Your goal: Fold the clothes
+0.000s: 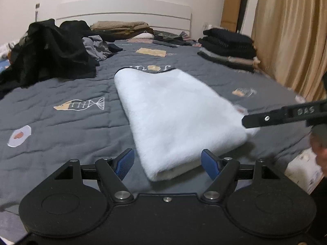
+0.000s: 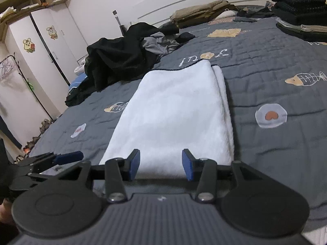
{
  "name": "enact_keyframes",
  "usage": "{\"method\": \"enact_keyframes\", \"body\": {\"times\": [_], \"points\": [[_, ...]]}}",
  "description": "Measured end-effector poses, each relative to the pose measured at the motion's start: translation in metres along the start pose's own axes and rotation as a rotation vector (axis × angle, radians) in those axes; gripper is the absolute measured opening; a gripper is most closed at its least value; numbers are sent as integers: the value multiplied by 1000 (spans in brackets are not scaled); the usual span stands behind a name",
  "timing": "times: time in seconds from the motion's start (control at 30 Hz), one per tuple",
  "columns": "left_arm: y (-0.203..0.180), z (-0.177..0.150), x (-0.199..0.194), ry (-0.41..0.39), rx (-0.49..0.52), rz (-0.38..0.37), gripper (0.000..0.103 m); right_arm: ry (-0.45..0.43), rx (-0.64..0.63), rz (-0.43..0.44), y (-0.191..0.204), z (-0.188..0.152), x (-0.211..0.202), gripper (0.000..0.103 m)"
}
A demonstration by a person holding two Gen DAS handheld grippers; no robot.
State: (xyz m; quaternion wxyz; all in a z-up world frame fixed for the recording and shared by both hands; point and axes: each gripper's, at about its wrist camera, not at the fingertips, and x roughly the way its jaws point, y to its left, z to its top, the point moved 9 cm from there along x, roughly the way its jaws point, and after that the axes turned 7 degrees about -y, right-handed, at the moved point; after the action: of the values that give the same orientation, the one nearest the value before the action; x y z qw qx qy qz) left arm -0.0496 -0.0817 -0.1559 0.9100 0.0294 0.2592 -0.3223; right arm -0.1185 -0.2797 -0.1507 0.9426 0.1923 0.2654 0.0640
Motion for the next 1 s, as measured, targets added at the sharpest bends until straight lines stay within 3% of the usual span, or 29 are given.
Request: {"method": "enact_keyframes", "body": {"times": [0.2,0.33,0.4,0.63,0.83,1.0], "points": [[6,-15,8,38,72,79,69,11,-45,-24,14,-15,4,44],[11,-22,13,43,103,114,56,16,-72,-41,17,-21,12,44],[12,-23,17,42,112,123,47,13,-66,-48,16,-21,16,44],[6,-25,29,22,181,153,47,1,-59,-73,12,-22,29,45],[-1,-25,26,24,282,158,29,11,-61,-90,6,-26,35,45],[-1,-26,21,36,332,177,25,16,-60,-90,6,-27,36,45]]}}
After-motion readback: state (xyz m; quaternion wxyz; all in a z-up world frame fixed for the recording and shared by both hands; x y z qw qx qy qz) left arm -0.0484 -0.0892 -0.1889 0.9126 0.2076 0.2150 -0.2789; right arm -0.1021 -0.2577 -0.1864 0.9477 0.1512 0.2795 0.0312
